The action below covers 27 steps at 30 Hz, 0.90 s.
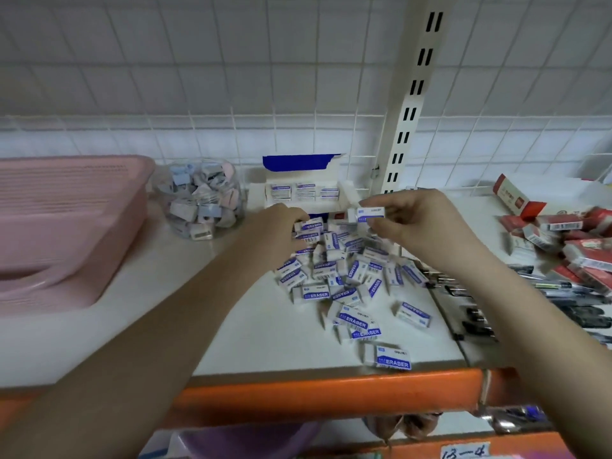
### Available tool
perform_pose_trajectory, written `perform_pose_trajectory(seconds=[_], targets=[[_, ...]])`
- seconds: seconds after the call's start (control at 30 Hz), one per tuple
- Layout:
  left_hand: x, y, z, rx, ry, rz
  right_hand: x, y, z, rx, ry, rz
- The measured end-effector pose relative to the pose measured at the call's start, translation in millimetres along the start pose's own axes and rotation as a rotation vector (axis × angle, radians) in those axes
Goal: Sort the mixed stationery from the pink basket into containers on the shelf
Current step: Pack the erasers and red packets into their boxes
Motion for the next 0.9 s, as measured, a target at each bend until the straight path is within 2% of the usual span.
perform_pose_trajectory(seconds=[0.17,0.4,0.53,0.67,0.8,0.9], targets=[[-1,3,2,0.004,0.045,0.053,-23,-46,-16,0.052,0.195,-0.044],[16,37,18,-0.221,0.232,0.147,-43,-101,-42,0.084,0.466,0.036],[22,59,18,-0.301,0.351,0.189,-57,-124,-52,0.045,0.486,0.009],[27,72,19,-0.333,0.369,0.226,-65,-135,-62,0.033,0.442,-0.06],[35,78,22,-0.353,0.385,0.266,-61,-134,-66,0.052,0.5,-0.005],[39,79,25,-0.368,0.407,0.278,-58,-133,-65,0.04,0.639,0.043]])
Point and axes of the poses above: each hand's wrist, its own y-axis away from the middle knuckle, its own z-axis out of the back of the hand, x = y × z, the point moved 6 cm from there along -y, towards the middle knuckle, and after that the axes turned 6 degrees about z, right-handed, at the moved point
